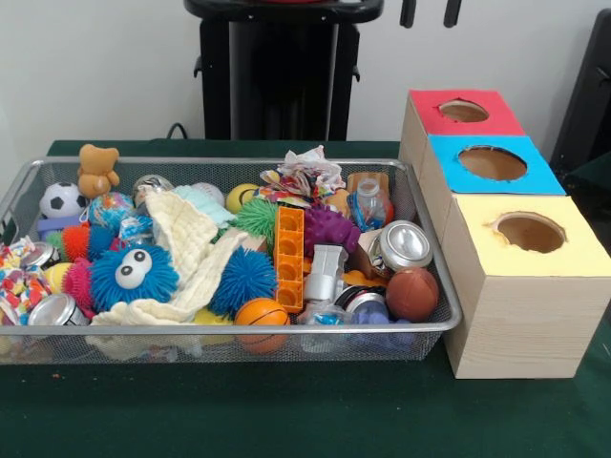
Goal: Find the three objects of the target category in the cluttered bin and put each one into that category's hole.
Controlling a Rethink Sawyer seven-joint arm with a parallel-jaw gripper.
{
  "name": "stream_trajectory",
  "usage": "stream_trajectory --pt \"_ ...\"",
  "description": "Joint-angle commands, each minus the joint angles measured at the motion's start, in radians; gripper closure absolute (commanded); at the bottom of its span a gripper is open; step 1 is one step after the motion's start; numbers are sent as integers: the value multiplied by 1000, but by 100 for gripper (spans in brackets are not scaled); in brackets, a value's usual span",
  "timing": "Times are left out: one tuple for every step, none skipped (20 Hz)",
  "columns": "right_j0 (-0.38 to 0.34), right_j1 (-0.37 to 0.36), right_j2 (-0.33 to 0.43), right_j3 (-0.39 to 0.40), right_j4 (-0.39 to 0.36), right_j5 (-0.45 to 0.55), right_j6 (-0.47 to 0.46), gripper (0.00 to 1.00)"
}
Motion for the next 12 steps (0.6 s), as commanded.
stream_trajectory --pt "-53 71 31 -104 -45 18 81 0" --pt "-59 77 35 -109 -44 17 77 0" --pt "-64 84 39 -118 -44 18 72 0" --pt "-69 91 41 -127 -45 20 68 0" --pt "-74 93 45 -132 -45 24 62 0" --pt "-80 98 48 -139 -45 28 56 0" --pt "-85 103 51 -146 -46 31 51 0" --pt "-91 103 54 -142 -45 27 45 0" --pt "-97 107 57 -146 -45 28 39 0" --pt "-102 109 60 -149 -46 29 34 0" --pt "-107 110 62 -152 -47 30 29 0" --pt "-111 111 64 -154 -48 32 25 0"
